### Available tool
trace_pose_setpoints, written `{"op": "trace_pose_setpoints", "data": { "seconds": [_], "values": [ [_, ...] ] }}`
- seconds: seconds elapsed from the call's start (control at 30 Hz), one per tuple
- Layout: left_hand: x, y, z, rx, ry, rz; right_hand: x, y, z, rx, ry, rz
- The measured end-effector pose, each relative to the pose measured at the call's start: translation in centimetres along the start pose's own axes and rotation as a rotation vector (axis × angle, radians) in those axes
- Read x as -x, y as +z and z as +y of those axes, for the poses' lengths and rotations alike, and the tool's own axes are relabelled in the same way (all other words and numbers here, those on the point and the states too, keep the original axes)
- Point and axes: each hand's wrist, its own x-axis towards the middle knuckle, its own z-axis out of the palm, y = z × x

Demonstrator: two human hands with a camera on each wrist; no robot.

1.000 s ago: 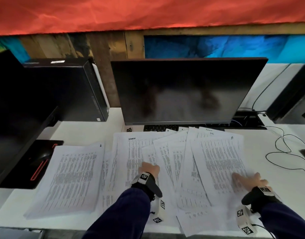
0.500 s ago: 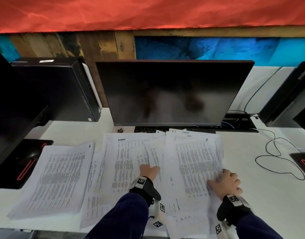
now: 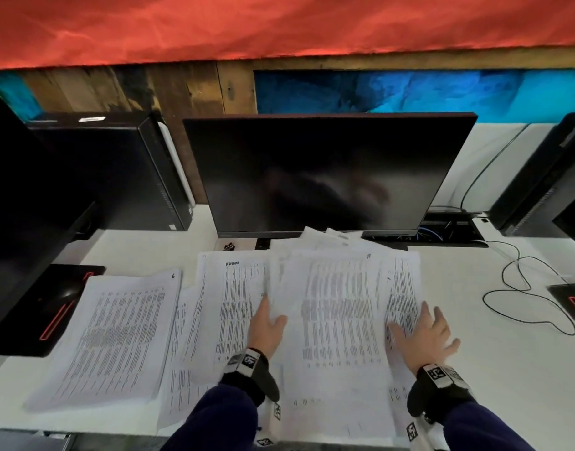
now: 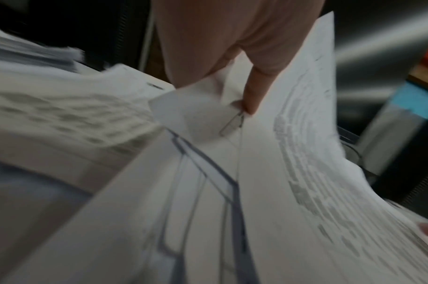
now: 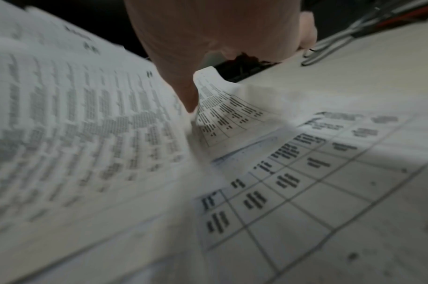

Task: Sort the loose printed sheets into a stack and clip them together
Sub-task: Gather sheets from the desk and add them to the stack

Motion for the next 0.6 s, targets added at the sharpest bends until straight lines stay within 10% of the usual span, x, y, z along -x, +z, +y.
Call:
{"op": "trace_pose_setpoints", "data": {
  "seconds": [0.27, 0.6],
  "values": [
    [-1.2, -7.5, 1.1, 0.396, 0.045, -0.054, 2.7, -3.0, -8.3, -1.126, 0.0, -0.798],
    [-0.5, -7.6, 6.6, 0.436, 0.259, 0.229, 4.4, -8.1, -15.9, -1.21, -0.346, -0.53]
  ]
}}
